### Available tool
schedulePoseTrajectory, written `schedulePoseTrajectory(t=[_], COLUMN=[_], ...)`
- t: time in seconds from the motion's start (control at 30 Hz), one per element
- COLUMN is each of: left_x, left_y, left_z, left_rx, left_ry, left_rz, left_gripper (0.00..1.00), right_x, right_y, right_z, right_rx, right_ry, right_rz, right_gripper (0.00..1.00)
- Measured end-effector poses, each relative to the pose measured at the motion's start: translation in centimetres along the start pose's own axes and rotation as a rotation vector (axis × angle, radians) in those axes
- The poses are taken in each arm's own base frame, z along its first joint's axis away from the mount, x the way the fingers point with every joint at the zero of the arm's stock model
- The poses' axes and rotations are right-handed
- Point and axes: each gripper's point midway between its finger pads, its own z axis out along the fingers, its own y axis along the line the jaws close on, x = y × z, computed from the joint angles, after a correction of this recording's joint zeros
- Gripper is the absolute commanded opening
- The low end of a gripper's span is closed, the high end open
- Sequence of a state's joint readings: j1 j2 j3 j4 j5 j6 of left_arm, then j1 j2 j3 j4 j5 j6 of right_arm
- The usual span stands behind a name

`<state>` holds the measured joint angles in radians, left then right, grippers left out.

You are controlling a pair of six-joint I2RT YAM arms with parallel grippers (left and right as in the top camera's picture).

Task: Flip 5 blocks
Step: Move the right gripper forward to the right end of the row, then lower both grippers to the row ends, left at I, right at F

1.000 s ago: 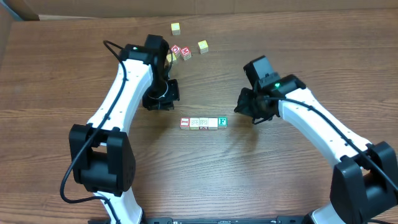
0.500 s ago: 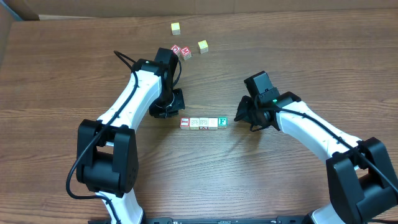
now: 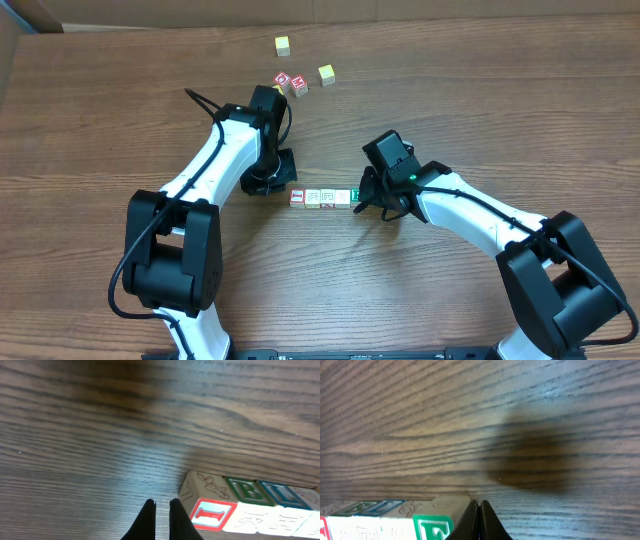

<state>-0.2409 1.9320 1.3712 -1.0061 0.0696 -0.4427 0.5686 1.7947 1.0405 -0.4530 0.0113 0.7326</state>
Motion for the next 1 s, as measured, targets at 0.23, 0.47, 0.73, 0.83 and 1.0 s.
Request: schedulePoseTrajectory(t=[0.23,0.47,0.73,0.83,1.0], left_x=[0.5,0.3,0.3,0.4,0.6], left_y=[0.4,0.5,0.3,0.3,0.4], left_z=[0.5,1.3,1.4,1.5,1.6], left_rx=[-0.014,-0.011,-0.002,0.0,0.0], left_ry=[0.012,-0.007,-0.008,-0.003,0.003], left_rz=[-0.001,0.0,0.0,0.0,0.0], left_gripper=[0.04,0.04,0.04,0.04,0.04], right_x=[-0.1,0.4,1.2,1.5,1.5], right_y=[-0.2,-0.1,0.5,0.8,0.8], right_z=[0.0,0.0,0.0,0.0,0.0], right_rx=[0.012,0.005,-0.004,-0.008,-0.008], right_ry=[-0.008,0.019,0.03,0.032,0.033], right_rz=[0.0,0.0,-0.022,-0.032,-0.032], right_gripper=[0.04,0.04,0.04,0.04,0.04])
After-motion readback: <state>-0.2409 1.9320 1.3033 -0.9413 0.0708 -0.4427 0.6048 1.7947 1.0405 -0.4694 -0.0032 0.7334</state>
